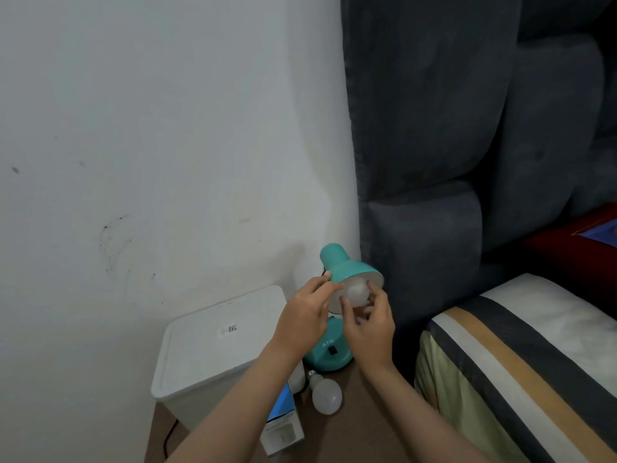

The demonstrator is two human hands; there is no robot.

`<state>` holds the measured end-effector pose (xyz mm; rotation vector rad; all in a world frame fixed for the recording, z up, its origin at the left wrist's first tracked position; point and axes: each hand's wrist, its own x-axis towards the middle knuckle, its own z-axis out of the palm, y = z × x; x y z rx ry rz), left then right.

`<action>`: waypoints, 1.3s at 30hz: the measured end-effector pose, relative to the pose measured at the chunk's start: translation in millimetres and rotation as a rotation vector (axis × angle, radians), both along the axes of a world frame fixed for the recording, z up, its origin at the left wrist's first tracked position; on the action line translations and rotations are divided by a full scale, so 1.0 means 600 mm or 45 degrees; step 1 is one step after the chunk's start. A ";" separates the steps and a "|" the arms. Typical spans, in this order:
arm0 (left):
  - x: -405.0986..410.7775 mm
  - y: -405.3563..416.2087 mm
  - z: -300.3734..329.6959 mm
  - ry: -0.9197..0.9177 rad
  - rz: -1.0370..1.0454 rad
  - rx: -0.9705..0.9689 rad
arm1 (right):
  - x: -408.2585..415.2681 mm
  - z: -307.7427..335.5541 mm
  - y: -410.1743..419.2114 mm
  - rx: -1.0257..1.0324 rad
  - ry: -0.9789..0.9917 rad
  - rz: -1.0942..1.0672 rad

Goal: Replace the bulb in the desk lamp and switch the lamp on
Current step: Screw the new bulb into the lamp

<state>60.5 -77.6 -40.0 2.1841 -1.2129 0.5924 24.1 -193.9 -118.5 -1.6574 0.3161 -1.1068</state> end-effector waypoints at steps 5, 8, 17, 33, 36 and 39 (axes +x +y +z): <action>0.001 0.001 0.002 0.009 0.017 -0.003 | 0.004 -0.004 0.002 -0.145 -0.081 0.015; 0.000 0.001 0.002 0.005 0.019 0.005 | 0.000 -0.007 -0.001 -0.157 -0.057 -0.007; 0.001 -0.001 -0.001 0.016 0.018 -0.014 | 0.001 0.007 -0.001 -0.032 -0.052 0.017; -0.006 -0.005 -0.004 0.014 0.052 -0.010 | -0.004 -0.006 -0.013 -0.010 0.023 0.066; -0.009 -0.005 -0.004 0.017 0.052 -0.018 | -0.004 0.003 -0.015 0.075 0.069 0.011; -0.011 -0.005 -0.004 0.013 0.048 -0.021 | -0.006 0.010 -0.017 0.115 0.086 -0.009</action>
